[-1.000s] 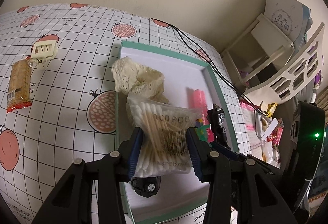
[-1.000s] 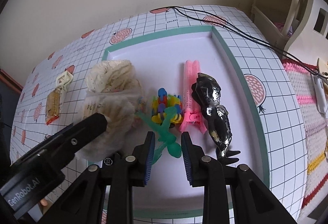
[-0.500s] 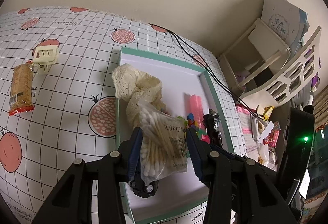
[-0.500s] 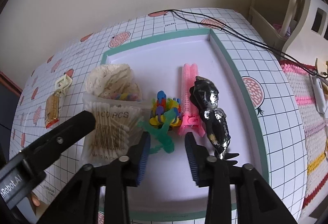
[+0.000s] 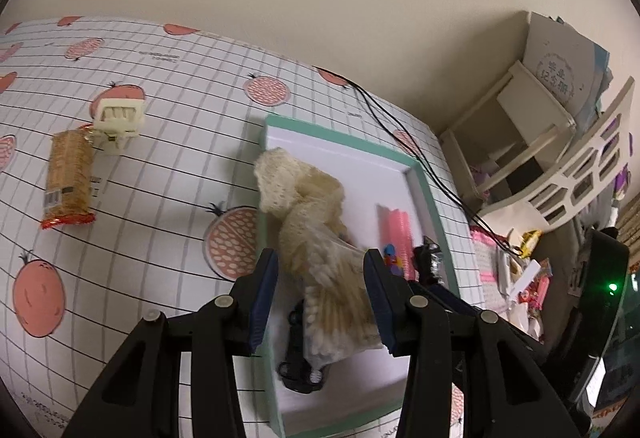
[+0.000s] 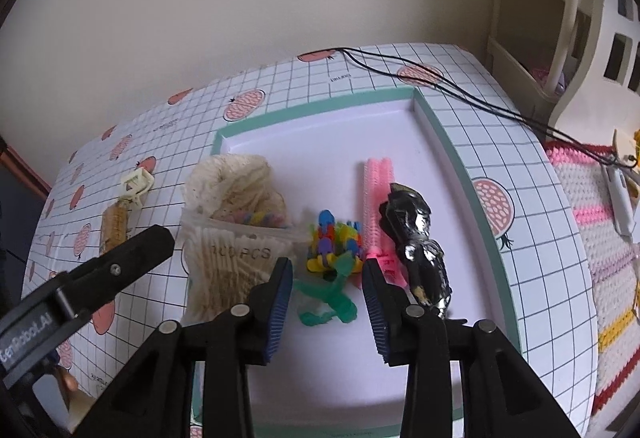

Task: Organize objects
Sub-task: 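Lower the swab pack into the tray and open the left tool while the right tool releases the green toy, then move both tools back from the tray toward the wafer snack and white clip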

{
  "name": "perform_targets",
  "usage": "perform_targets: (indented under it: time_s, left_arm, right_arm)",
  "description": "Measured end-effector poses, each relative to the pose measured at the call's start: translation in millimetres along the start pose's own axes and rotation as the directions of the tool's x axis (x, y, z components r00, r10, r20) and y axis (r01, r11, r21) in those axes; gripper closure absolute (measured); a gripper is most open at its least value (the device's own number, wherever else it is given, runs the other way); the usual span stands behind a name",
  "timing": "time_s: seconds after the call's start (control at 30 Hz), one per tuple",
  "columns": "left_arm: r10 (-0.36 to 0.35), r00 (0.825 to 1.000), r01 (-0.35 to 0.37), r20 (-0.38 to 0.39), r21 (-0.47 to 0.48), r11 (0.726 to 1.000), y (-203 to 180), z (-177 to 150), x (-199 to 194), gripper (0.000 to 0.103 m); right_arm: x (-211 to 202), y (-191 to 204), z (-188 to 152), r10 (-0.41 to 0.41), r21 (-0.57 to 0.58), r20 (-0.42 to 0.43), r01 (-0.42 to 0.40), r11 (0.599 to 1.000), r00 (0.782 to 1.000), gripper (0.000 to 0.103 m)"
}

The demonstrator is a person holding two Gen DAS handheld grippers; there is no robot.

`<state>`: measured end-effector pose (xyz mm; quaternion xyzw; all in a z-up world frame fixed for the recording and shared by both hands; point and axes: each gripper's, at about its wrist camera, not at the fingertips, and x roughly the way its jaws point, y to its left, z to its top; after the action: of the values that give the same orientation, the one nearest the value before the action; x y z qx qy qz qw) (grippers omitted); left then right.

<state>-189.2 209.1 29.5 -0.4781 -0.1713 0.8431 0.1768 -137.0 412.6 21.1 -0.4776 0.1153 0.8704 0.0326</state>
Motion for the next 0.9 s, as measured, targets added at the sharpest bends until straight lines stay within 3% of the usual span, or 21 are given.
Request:
perform_targets:
  time_s: [0.07,0.1,0.3,0.5,0.57,0.63,0.77,0.9]
  left_arm:
    - [0.018,1.0,-0.018,0.003,-0.008,1.0,4,1,-1,0.057]
    - [0.026,1.0,-0.025,0.005,-0.015,1.0,7,2,-1,0.057]
    - [0.09,0.996,-0.089,0.017,-0.045,0.995,24,4,-5,0.045]
    - [0.154,0.988,-0.152,0.022,-0.076,0.985,39,6,-7,0.036]
    - [0.173,0.985,-0.17,0.023,-0.085,0.982,42,6,-7,0.033]
    - [0.184,0.983,-0.18,0.029,-0.101,0.978,47,7,-8,0.021]
    - [0.203,0.978,-0.196,0.044,-0.121,0.973,53,8,-11,0.016]
    - [0.236,0.969,-0.226,0.073,-0.128,0.966,57,8,-15,0.0]
  right_arm:
    - [0,3,0,0.004,-0.007,0.011,-0.004,1.0,1.0,0.043]
    - [0,3,0,0.011,-0.01,0.014,-0.011,1.0,1.0,0.039]
    - [2,10,0,0.014,-0.032,0.019,-0.013,0.999,1.0,0.035]
    - [2,13,0,0.027,-0.046,0.027,-0.025,0.999,0.999,0.02]
    - [2,14,1,0.026,-0.043,0.032,-0.025,0.999,0.999,0.01]
    - [3,14,1,0.023,-0.041,0.034,-0.022,0.999,0.999,0.004]
    - [4,18,0,0.023,-0.05,0.036,-0.021,0.999,0.999,0.0]
    - [5,20,0,0.015,-0.055,0.042,-0.013,0.998,0.999,0.0]
